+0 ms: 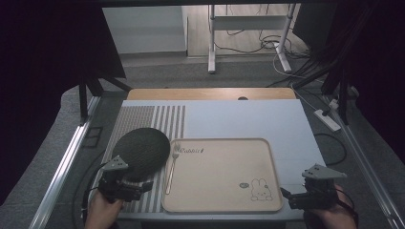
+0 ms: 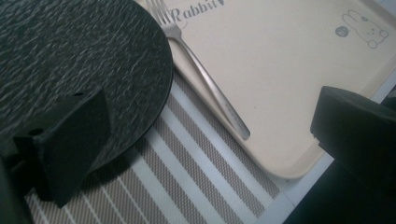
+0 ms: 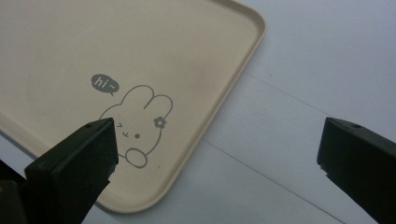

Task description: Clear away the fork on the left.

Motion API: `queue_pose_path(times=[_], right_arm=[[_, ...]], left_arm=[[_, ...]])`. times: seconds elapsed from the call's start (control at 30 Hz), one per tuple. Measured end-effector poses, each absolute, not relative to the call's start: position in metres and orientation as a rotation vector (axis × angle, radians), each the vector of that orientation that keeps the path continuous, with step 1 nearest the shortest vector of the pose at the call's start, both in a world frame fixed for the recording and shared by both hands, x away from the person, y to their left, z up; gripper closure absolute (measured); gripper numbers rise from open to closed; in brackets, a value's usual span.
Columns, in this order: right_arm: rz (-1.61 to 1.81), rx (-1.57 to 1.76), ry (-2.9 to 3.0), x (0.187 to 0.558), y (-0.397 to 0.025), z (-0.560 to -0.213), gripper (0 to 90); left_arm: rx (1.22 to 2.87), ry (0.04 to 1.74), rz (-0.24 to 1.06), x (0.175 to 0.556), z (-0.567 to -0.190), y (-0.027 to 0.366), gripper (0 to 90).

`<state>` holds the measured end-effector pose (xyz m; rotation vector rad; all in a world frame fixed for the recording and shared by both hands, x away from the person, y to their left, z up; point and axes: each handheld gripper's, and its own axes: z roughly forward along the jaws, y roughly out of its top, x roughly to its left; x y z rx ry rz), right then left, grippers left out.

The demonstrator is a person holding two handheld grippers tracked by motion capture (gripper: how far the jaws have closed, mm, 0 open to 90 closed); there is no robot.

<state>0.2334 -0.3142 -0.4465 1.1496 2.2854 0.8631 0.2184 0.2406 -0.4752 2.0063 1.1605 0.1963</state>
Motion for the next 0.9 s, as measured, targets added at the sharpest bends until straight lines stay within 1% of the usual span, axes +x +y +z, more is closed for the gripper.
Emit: queue_pose_path(times=[0.27, 0.73, 0.9], right_arm=[[0.847, 1.157, 2.287, 0.234, -0.317, -0.447, 0.0], [0.848, 1.197, 2.274, 0.235, -0.323, -0.447, 0.0], [0.835, 1.179, 2.288, 0.235, -0.321, -0.447, 0.0]], left_arm=[[1.997, 1.203, 0.197, 0.204, -0.479, 0.25, 0.0], [1.99, 1.274, 0.272, 0.183, -0.475, 0.26, 0.0], [1.965, 1.288, 0.267, 0.181, -0.475, 0.264, 0.0]])
